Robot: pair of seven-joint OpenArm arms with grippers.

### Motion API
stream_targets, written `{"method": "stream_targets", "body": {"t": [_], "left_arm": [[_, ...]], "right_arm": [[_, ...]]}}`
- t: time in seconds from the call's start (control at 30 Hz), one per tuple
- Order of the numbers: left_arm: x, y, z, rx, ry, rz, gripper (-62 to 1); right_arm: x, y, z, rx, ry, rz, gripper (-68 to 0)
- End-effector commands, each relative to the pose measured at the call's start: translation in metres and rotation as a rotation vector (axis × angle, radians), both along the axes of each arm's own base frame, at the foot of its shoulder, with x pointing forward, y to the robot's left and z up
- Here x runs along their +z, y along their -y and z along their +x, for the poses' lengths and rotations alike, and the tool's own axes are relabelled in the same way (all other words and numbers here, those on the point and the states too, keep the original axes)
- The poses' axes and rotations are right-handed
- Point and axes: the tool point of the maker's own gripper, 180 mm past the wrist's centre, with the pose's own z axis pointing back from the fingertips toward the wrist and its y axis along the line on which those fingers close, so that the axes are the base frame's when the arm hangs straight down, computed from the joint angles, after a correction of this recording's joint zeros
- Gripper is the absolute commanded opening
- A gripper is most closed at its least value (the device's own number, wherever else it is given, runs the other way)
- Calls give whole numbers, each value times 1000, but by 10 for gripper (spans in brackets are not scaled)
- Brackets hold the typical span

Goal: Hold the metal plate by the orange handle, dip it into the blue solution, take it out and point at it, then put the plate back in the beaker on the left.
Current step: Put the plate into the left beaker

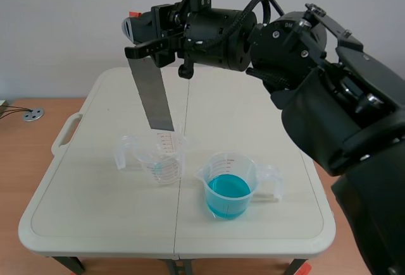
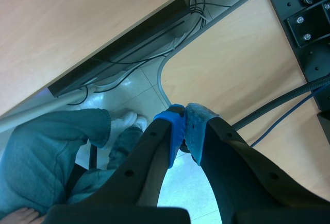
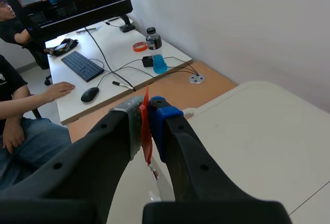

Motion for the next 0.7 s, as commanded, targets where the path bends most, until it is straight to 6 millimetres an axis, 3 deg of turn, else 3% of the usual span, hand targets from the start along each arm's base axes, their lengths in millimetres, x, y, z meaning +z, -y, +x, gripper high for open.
{"method": "stream_targets", "body": {"t": [0.0, 0.67], "left_arm": [[2, 4, 2, -2, 11, -14, -593], [2, 4, 5, -2, 17, -12, -592]], "right_arm": [[15, -1, 4, 1, 30, 31, -662], [-5, 1, 8, -12, -6, -4, -662]]}}
